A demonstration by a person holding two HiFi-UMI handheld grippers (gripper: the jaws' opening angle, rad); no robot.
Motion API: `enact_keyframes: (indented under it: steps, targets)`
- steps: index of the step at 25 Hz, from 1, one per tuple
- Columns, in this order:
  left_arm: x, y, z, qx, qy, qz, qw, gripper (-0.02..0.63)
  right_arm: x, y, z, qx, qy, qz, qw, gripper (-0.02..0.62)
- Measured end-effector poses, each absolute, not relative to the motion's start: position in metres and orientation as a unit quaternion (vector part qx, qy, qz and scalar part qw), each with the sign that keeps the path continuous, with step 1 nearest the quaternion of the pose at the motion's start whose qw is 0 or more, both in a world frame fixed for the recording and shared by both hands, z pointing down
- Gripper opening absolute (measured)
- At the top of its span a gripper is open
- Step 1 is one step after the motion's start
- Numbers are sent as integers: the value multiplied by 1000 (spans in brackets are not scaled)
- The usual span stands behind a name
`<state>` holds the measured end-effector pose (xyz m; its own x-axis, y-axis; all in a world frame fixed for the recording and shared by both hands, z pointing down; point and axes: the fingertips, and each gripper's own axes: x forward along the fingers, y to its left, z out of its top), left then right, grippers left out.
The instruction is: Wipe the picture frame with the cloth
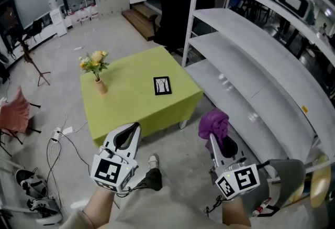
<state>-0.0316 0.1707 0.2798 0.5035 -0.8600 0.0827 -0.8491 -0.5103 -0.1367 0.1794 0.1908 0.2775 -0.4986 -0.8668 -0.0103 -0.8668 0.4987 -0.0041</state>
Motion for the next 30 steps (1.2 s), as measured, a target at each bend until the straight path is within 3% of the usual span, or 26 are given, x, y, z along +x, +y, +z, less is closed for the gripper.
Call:
enact_keyframes:
  steps: [17, 30]
  targets:
    - [-69, -83, 311, -890, 442, -113, -1, 8, 101, -76, 305, -492, 867, -41, -68, 84]
    - [-80, -180, 370, -883, 441, -147, -58, 8, 53, -207, 361, -431, 885, -94, -148, 86]
